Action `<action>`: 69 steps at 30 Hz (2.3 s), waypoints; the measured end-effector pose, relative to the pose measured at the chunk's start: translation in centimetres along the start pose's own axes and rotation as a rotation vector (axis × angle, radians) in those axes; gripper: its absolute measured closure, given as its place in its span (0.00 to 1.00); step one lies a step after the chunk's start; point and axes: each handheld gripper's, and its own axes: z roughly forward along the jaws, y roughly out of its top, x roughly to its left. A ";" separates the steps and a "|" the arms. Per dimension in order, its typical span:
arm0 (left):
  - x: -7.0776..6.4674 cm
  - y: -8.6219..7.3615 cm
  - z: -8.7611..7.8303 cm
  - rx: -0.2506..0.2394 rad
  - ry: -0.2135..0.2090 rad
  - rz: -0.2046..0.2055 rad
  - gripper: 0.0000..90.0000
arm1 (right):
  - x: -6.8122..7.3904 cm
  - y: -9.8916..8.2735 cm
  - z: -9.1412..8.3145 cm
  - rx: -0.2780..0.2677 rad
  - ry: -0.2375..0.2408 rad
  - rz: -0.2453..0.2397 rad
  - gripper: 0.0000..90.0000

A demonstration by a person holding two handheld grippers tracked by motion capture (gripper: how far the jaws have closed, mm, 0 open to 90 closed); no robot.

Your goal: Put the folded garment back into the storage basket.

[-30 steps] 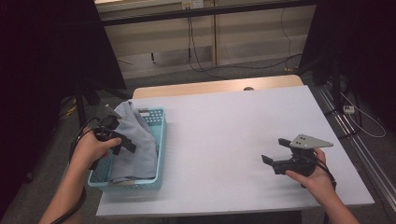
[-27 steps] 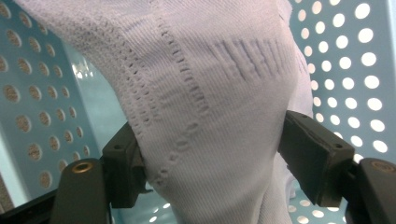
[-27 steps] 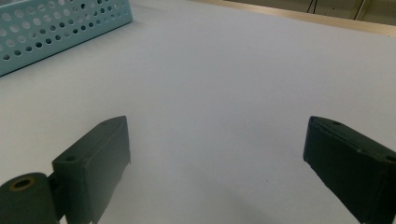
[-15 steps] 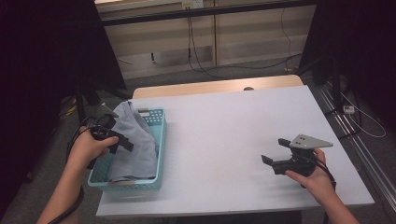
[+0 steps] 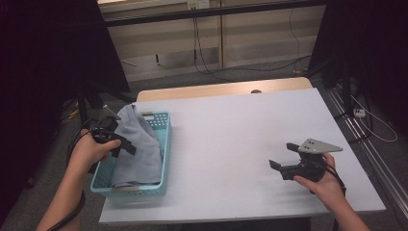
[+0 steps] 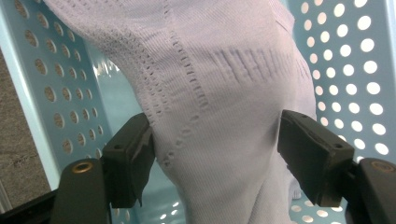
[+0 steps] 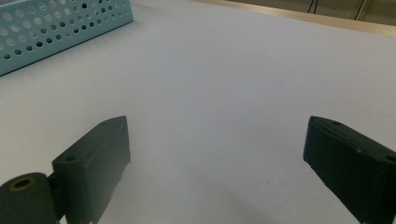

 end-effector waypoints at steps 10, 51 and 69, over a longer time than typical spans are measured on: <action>-0.3 0.1 -0.9 -0.043 -0.008 0.000 0.35 | 0.0 0.0 0.0 0.001 0.000 -0.001 0.08; 2.1 -0.6 5.2 -0.112 -0.032 -0.122 1.00 | 0.1 0.0 0.0 -0.001 0.000 -0.006 0.08; 1.9 1.3 6.5 -0.156 -0.018 -0.134 1.00 | 0.0 0.1 -0.1 -0.002 0.003 -0.005 0.08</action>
